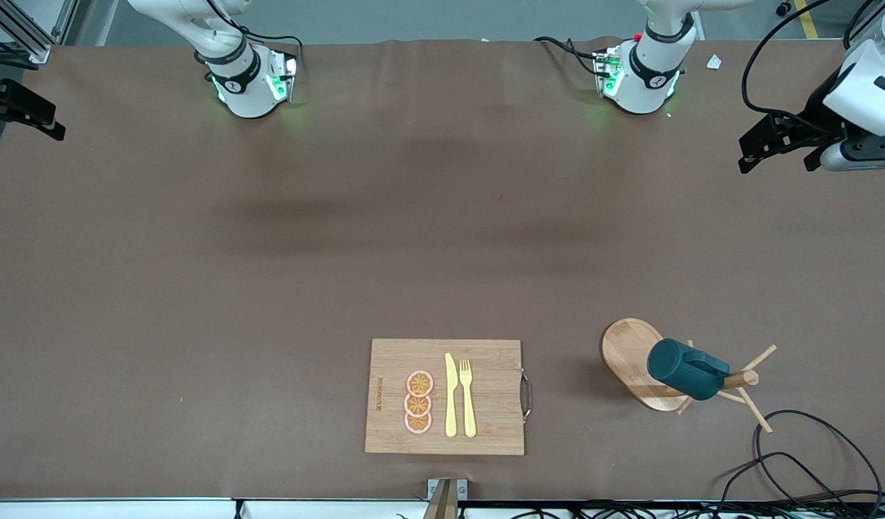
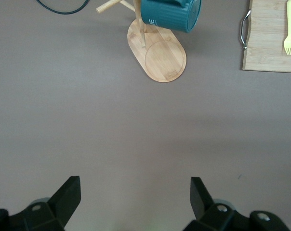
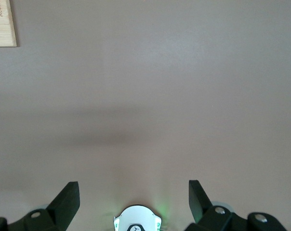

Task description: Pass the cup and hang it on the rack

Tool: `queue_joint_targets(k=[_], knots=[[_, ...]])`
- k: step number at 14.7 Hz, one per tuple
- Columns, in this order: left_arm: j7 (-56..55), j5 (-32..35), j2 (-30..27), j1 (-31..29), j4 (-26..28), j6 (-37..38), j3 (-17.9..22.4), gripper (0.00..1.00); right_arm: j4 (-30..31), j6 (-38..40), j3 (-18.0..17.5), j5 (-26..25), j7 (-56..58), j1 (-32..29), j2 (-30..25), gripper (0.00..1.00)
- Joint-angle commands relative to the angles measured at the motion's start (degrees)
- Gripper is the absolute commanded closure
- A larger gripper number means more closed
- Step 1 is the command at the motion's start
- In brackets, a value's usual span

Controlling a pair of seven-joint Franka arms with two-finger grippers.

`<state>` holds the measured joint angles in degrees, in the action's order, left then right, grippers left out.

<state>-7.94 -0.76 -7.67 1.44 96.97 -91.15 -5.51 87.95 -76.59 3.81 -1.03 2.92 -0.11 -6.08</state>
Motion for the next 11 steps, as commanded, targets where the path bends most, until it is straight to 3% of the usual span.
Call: queue_joint_targets(k=[1,11], knots=[[0.55,0.93,0.46,0.14,-2.83,3.33,-0.21,0.00,1.09,-0.32,-0.12,-0.37,-0.63,0.20,-1.39,0.00],[0.55,1.02,1.08,0.14,-4.33,5.54,-0.21,0.00,1.35,-0.14,0.06,0.42,-0.72,-0.06,-1.39,0.00]])
